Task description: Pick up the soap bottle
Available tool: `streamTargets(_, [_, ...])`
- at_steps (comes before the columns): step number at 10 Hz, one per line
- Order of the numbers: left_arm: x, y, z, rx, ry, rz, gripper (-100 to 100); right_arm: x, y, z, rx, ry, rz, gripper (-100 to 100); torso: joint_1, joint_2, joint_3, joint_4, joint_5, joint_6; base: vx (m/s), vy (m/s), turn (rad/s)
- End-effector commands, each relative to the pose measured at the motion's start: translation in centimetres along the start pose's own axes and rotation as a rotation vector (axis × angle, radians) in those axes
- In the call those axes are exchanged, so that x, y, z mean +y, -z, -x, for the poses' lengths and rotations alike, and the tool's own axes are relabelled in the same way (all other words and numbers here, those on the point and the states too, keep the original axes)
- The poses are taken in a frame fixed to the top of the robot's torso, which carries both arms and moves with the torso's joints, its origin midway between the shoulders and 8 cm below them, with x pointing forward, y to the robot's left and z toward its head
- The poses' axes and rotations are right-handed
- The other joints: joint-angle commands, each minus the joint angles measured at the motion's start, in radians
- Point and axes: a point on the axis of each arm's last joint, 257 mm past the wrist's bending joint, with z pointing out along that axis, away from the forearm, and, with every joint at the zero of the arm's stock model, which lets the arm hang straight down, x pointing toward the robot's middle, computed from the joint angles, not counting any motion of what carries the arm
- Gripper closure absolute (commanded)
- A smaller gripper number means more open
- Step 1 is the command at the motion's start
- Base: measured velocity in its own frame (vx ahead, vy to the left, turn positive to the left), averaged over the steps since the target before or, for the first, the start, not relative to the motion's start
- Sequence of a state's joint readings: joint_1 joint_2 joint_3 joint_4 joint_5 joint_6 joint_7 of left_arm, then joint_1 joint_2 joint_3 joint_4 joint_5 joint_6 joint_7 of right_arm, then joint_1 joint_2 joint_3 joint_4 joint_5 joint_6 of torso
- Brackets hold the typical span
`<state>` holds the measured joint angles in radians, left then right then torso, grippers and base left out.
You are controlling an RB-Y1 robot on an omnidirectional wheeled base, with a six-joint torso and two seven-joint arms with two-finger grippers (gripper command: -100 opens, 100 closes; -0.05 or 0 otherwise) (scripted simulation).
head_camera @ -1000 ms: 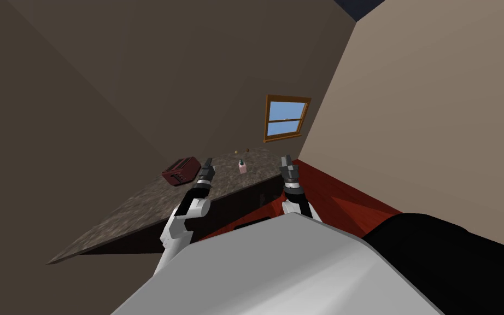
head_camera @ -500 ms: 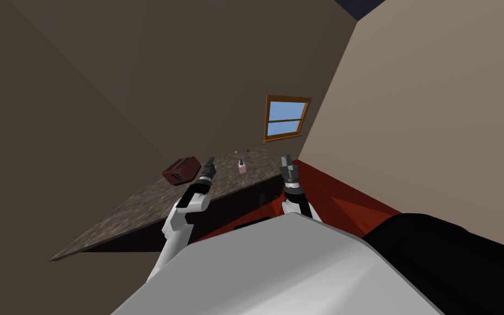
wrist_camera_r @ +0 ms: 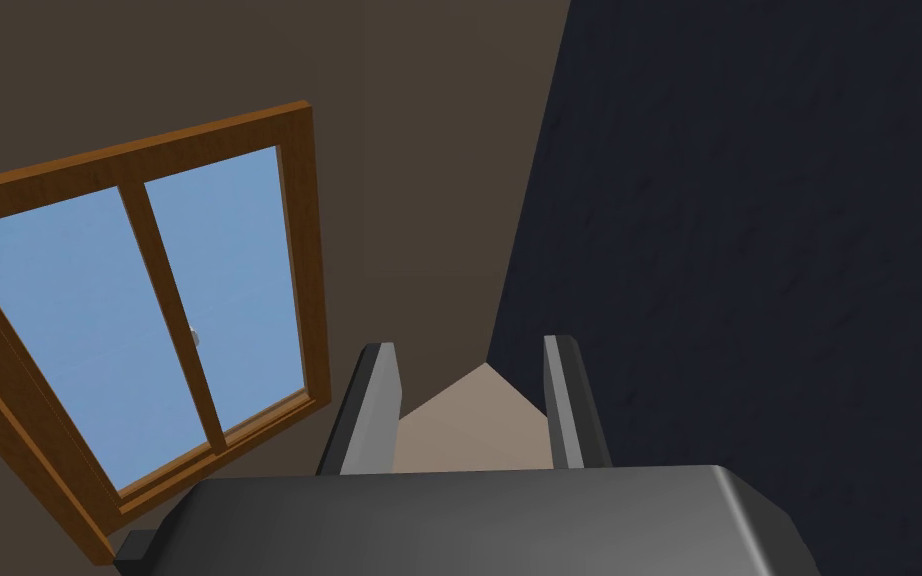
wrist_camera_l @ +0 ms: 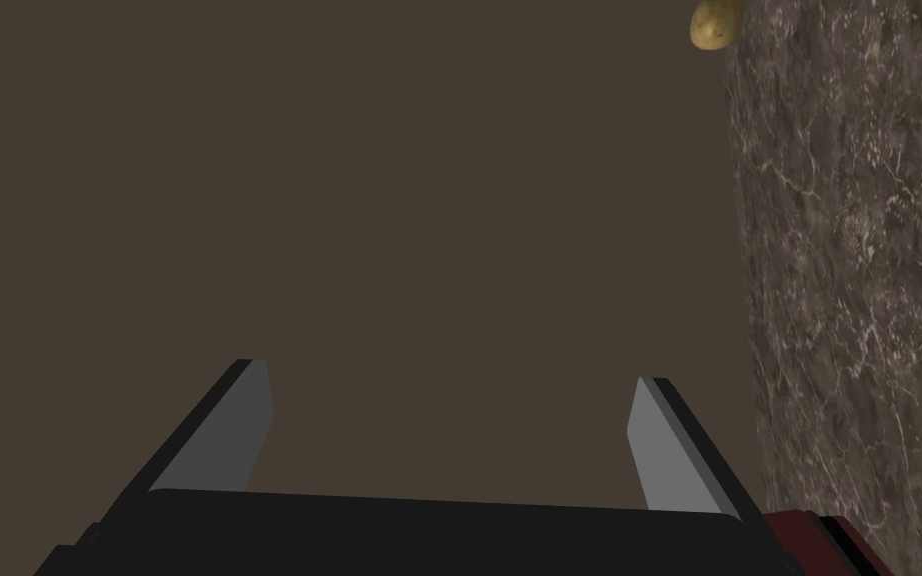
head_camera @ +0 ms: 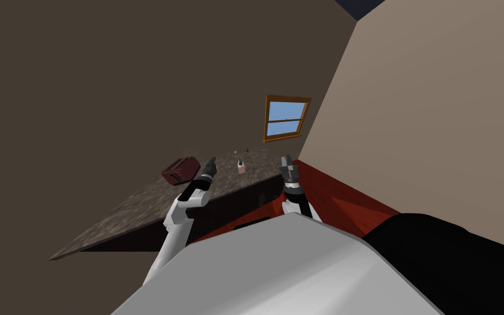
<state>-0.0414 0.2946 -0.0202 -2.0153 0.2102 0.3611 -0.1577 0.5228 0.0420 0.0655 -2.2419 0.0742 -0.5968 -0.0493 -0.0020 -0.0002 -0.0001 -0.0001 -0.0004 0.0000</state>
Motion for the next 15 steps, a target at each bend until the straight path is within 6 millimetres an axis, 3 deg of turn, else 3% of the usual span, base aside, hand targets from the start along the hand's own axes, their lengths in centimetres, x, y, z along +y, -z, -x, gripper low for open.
streamTargets(1, [0.8, -0.5, 0.0, 0.008, -0.001, 0.042, -100, 0.0, 0.0, 0.0, 0.0, 0.0, 0.0, 0, 0.0, 0.0, 0.0, 0.0, 0.0, 0.0, -0.002, -0.032, 0.004])
streamTargets(9, [3.2, -2.9, 0.6, 0.036, -0.003, 0.204, -100, 0.0, 0.0, 0.0, 0.0, 0.0, 0.0, 0, 0.0, 0.0, 0.0, 0.0, 0.0, 0.0, 0.001, -0.029, -0.001])
streamTargets(14, [5.3, -3.1, 0.8, 0.049, -0.001, 0.315, -100, 0.0, 0.0, 0.0, 0.0, 0.0, 0.0, 0, -0.001, -0.001, 0.0, 0.0, 0.0, 0.0, 0.005, -0.033, -0.005])
streamTargets(15, [5.0, -3.9, 1.2, 0.048, 0.003, 0.329, -100, 0.0, 0.0, 0.0, 0.0, 0.0, 0.0, 0, 0.0, 0.0, 0.0, 0.0, 0.0, 0.0, 0.01, -0.046, -0.018])
